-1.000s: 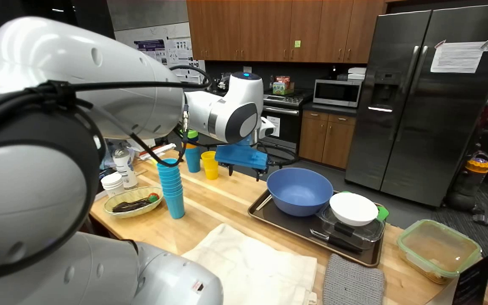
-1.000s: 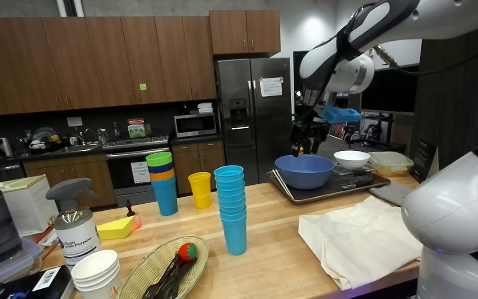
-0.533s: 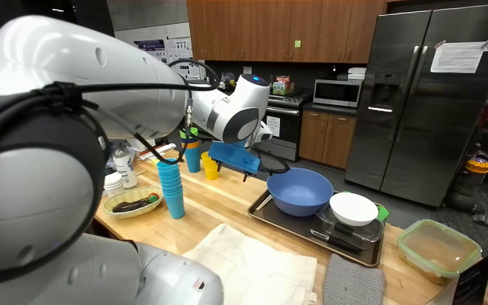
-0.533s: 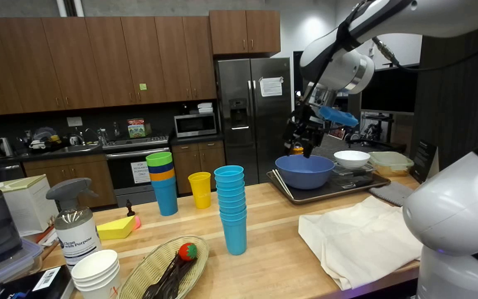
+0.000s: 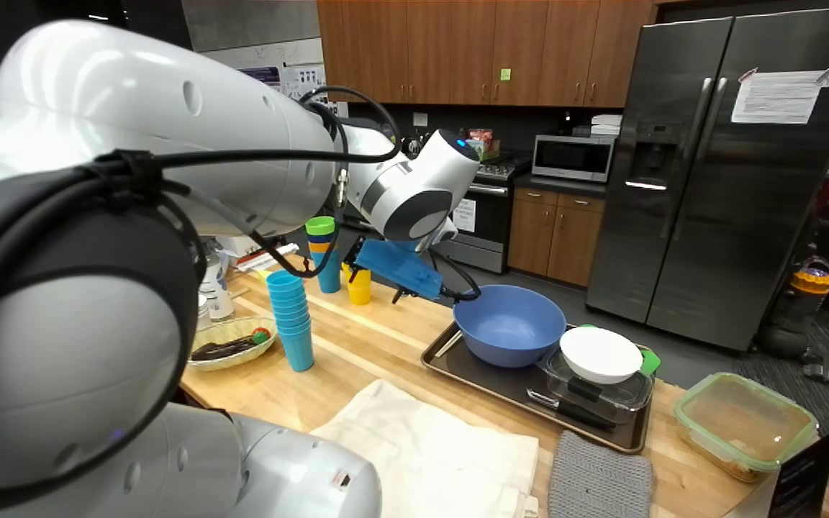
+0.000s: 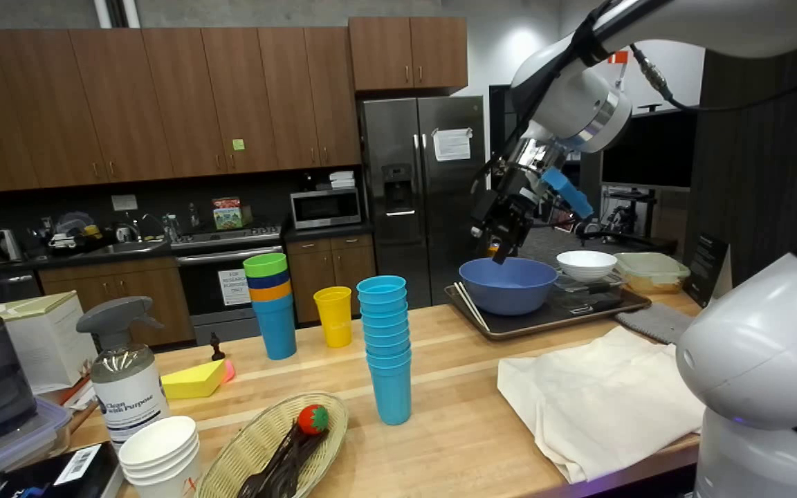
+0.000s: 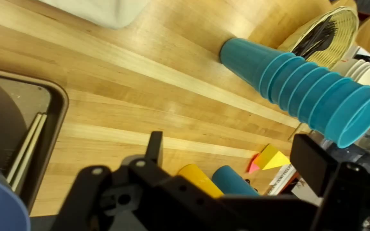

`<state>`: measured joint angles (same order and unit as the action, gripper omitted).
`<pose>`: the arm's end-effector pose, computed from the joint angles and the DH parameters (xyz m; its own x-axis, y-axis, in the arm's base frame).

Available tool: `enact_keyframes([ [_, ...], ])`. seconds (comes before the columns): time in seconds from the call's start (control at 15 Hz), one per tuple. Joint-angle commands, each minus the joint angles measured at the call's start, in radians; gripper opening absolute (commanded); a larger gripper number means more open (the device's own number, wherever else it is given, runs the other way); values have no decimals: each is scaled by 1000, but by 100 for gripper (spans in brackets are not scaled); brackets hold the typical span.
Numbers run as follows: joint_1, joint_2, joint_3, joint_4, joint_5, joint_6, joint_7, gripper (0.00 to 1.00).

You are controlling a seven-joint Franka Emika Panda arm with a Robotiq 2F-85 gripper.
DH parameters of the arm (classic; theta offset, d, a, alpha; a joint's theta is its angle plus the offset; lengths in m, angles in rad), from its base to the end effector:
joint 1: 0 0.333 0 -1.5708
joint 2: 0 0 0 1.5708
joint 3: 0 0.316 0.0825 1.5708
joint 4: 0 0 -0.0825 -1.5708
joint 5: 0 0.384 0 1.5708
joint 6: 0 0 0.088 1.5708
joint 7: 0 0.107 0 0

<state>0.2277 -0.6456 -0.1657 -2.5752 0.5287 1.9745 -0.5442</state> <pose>0.3578 0.0516 0.4827 0.9037 0.3401 0.2602 0.4271 -0.7595 -0.4906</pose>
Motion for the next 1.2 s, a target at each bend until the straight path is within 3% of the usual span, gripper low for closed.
enact_keyframes([
  [0.0, 9, 7, -38, 25, 43, -68, -127, 100],
  [0.2, -13, 19, -30, 39, 9, -120, -205, 100],
  [0.4, -50, 29, -1, 56, -58, -177, -174, 100],
  [0.93, -129, 46, 96, 92, -209, -229, 135, 100],
  [1.13, -146, 36, 131, 80, -245, -171, 231, 100],
])
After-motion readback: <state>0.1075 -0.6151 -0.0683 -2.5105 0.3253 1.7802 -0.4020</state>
